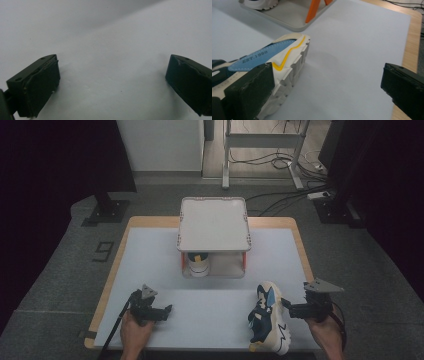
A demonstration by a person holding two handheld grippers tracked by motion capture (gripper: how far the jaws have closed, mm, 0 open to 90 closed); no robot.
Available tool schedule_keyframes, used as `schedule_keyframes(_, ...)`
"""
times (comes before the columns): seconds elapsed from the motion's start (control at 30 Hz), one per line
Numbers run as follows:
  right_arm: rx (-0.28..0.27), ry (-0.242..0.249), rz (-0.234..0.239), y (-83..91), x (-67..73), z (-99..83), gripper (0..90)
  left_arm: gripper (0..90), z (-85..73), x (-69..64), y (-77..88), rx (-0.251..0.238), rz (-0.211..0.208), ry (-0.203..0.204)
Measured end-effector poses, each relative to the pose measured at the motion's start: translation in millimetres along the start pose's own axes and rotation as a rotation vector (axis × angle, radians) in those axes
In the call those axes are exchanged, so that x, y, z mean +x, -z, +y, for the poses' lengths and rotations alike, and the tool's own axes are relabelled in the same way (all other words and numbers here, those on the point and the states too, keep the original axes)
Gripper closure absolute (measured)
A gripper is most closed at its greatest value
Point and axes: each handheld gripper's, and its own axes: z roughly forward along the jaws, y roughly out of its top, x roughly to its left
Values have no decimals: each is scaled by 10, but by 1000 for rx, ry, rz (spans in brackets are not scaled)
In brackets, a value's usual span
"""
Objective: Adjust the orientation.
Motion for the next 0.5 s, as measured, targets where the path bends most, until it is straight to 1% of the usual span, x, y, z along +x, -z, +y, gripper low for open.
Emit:
schedule_keyframes(0.03,4,-8,-15,19,-38,-30,0,0,0,0,0,0,0,0)
schedule_keyframes(0.13,17,-19,-38,43,-101,-81,0,0,1,0,1,1,1,0)
schedule_keyframes(0.23,37,-30,-79,64,-167,-152,0,0,1,0,1,2,0,0)
schedule_keyframes(0.37,50,-56,-94,62,-254,-260,0,0,1,0,1,1,1,0)
schedule_keyframes(0.43,69,-66,-110,53,-290,-308,0,0,1,0,1,1,0,1)
schedule_keyframes(0.5,90,-66,-130,40,-321,-358,20,0,1,0,1,1,0,1)
